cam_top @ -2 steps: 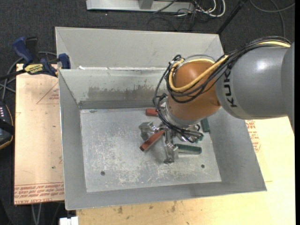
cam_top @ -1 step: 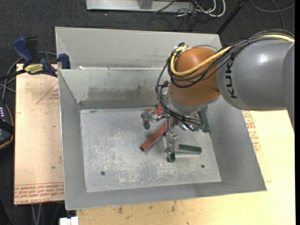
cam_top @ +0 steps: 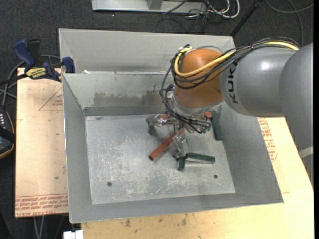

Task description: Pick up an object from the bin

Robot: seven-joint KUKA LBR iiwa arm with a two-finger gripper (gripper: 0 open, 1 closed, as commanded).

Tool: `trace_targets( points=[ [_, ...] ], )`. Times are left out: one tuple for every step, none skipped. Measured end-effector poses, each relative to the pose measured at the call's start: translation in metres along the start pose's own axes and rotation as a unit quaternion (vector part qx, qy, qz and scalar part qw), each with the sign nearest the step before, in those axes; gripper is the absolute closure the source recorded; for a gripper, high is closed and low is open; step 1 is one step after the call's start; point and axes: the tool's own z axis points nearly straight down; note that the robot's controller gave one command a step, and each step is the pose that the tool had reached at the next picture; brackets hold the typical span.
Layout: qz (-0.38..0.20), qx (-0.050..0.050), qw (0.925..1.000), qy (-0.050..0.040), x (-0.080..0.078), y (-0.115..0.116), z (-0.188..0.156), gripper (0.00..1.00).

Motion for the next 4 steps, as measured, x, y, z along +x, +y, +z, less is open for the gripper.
trace_targets(
  points=[
    [0.002, 0.001, 1.0, -0.0019, -0.001, 0.0, -0.002, 0.0],
    [0.002, 0.001, 1.0, -0.0026, -0.001, 0.0, -0.001, 1.0],
    [0.003, 0.002, 1.0, -0.0037, -0.003, 0.0, -0.028, 1.0],
    [0.005, 0.003, 1.0, -0.0054, -0.005, -0.001, -0.094, 1.0]
  ],
)
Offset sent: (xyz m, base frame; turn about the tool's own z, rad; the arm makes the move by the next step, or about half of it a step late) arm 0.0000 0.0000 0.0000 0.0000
